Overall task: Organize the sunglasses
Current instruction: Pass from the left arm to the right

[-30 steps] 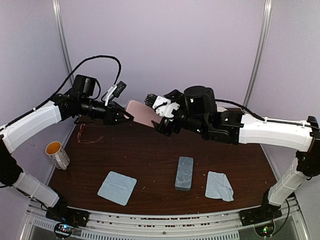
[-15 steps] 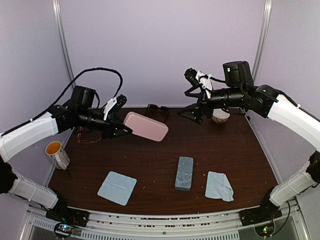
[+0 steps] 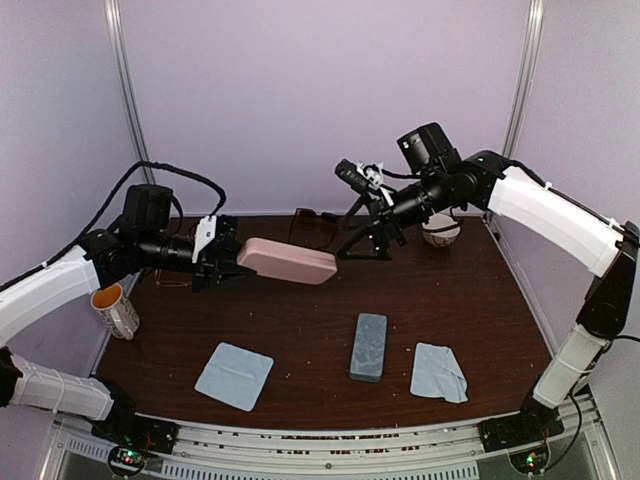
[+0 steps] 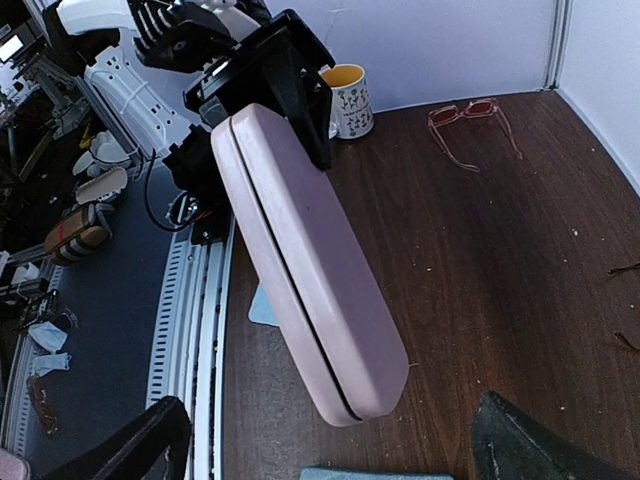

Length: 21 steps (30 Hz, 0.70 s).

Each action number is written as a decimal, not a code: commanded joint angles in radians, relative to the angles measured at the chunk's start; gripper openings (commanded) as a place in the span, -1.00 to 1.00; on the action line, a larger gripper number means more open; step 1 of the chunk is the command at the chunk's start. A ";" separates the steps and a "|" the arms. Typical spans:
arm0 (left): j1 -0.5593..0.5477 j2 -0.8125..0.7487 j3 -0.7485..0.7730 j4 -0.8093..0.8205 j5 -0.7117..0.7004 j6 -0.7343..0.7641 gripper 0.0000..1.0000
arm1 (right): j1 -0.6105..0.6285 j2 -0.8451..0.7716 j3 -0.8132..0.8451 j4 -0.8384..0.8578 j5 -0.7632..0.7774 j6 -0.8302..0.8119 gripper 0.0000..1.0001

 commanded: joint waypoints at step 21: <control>-0.008 0.047 0.024 0.032 0.328 0.637 -1.00 | 0.085 0.261 0.260 -0.467 -0.275 -0.225 0.99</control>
